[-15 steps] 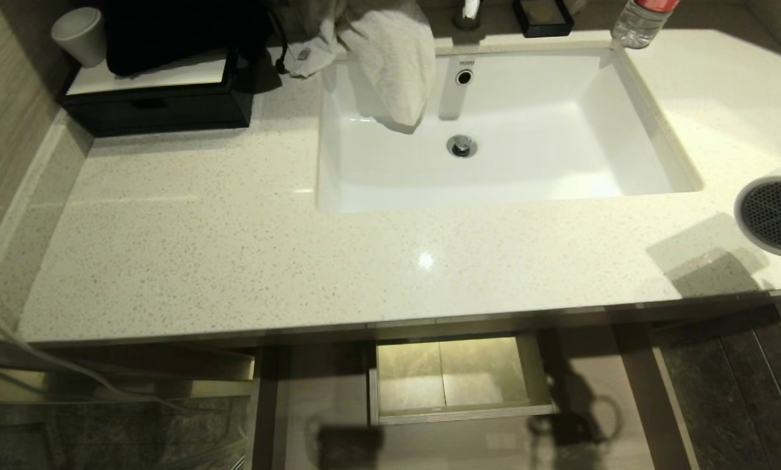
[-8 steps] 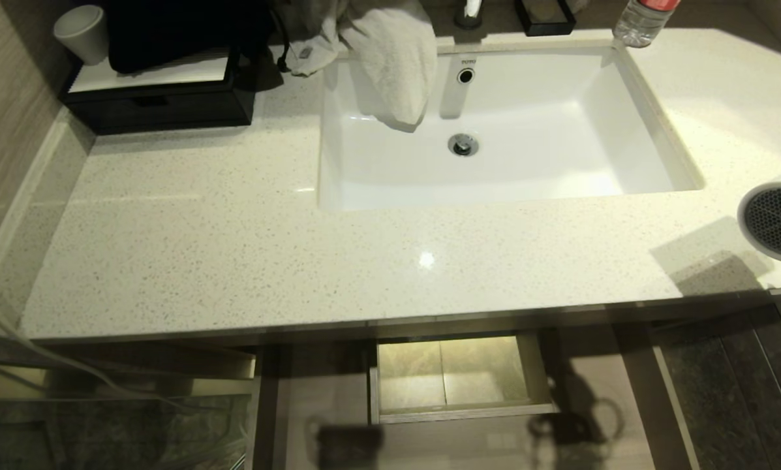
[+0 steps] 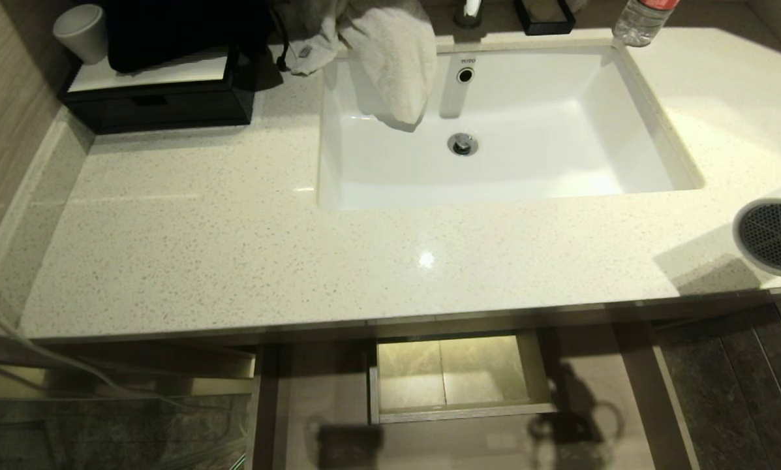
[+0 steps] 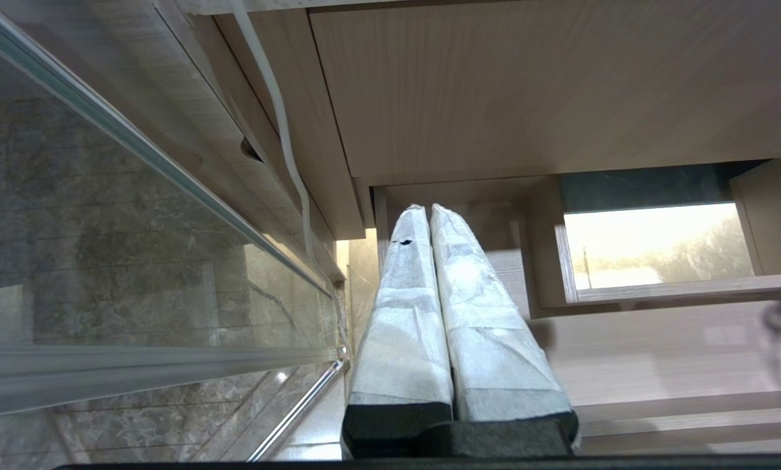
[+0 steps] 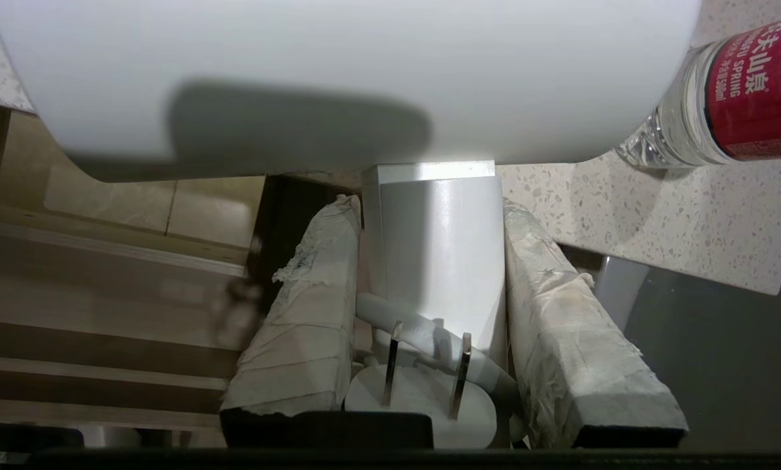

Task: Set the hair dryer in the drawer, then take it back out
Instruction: Put it into the drawer

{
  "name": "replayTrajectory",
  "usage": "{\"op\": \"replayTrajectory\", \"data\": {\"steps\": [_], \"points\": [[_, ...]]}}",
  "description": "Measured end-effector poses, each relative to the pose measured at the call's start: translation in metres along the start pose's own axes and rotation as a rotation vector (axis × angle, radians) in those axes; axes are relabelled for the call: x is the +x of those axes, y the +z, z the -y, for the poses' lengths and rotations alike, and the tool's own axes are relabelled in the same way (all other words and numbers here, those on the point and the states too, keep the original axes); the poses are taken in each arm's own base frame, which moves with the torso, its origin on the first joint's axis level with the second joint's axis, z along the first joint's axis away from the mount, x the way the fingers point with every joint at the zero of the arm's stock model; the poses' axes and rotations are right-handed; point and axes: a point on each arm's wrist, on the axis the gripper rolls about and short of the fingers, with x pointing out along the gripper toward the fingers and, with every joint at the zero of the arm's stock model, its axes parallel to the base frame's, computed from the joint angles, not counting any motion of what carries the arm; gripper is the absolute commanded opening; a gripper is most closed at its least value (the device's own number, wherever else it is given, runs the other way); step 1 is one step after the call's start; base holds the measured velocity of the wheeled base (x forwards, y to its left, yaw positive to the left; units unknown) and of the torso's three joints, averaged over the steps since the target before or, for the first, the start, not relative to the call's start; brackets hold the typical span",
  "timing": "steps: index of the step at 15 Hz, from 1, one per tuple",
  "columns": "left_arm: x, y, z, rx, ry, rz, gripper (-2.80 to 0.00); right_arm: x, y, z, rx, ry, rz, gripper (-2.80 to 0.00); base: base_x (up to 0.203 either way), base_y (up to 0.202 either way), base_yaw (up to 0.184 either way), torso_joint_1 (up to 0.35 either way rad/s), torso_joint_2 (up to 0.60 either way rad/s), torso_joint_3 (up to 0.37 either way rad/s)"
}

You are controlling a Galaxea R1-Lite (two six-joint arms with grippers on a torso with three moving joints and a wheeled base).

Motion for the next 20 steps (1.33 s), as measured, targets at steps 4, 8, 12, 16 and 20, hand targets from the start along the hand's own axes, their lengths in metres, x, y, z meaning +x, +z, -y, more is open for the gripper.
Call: {"op": "replayTrajectory", "data": {"steps": [4,8,12,16,20], "points": [[0.0,0.0001,0.0,0.0,0.0,0.0,-2.8,-0.0033,-0.0036,-0.0008,0.003,0.001,-0.015,-2.8,0.0,0.0,0.0,0.0,0.0,0.0],[-0.0001,0.0002,0.0,0.0,0.0,0.001,-2.8,-0.006,-0.004,-0.0007,0.01,-0.001,-0.006,-2.8,0.0,0.0,0.0,-0.062,0.2,0.129],[-0.0001,0.0003,0.0,0.0,0.0,0.002,-2.8,-0.006,-0.0041,-0.0008,0.009,-0.001,-0.005,-2.8,0.0,0.0,0.0,-0.143,0.35,0.205],[0.0,0.0,0.0,0.0,0.0,0.0,-2.8,-0.006,-0.0041,-0.0009,0.009,0.0,-0.004,-2.8,0.0,0.0,0.0,-0.139,0.35,0.218],[0.0,0.0,0.0,0.0,0.0,0.0,-2.8,-0.0067,-0.0038,-0.0006,0.01,-0.002,0.002,-2.8,0.0,0.0,0.0,-0.135,0.37,0.233]]}}
